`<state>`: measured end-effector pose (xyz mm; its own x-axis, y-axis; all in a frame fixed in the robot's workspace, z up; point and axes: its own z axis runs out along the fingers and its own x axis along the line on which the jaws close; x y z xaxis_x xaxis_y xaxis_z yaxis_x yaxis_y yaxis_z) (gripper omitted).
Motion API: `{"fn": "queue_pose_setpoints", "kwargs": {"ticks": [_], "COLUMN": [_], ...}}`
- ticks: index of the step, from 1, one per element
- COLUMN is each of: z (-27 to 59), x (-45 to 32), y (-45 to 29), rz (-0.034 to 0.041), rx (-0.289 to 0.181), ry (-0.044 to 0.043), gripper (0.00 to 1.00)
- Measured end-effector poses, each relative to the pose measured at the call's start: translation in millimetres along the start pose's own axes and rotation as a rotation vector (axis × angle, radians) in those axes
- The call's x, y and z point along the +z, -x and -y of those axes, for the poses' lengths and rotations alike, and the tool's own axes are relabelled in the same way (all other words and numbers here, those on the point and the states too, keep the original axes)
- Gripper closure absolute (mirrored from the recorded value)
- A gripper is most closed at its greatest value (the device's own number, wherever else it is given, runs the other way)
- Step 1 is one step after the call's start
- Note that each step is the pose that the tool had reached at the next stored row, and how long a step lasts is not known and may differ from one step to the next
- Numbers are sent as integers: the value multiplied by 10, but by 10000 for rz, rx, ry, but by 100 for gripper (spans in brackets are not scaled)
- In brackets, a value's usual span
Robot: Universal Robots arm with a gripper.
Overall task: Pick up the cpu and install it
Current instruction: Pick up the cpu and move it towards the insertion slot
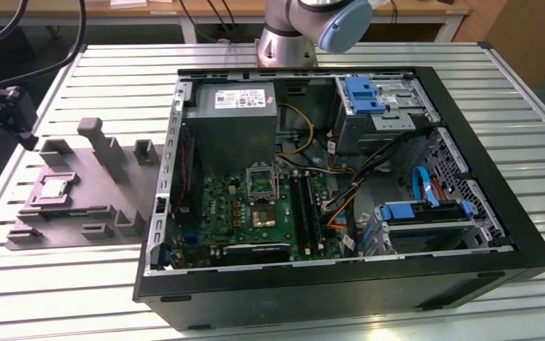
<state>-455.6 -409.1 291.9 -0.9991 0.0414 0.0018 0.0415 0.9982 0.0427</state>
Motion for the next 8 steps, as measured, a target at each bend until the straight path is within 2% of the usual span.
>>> {"fn": "queue_pose_setpoints", "kwargs": {"ticks": [8], "z": [2], "x": [42], "y": [0], "rz": [0], "rx": [0], "ry": [0], "gripper": [40]}}
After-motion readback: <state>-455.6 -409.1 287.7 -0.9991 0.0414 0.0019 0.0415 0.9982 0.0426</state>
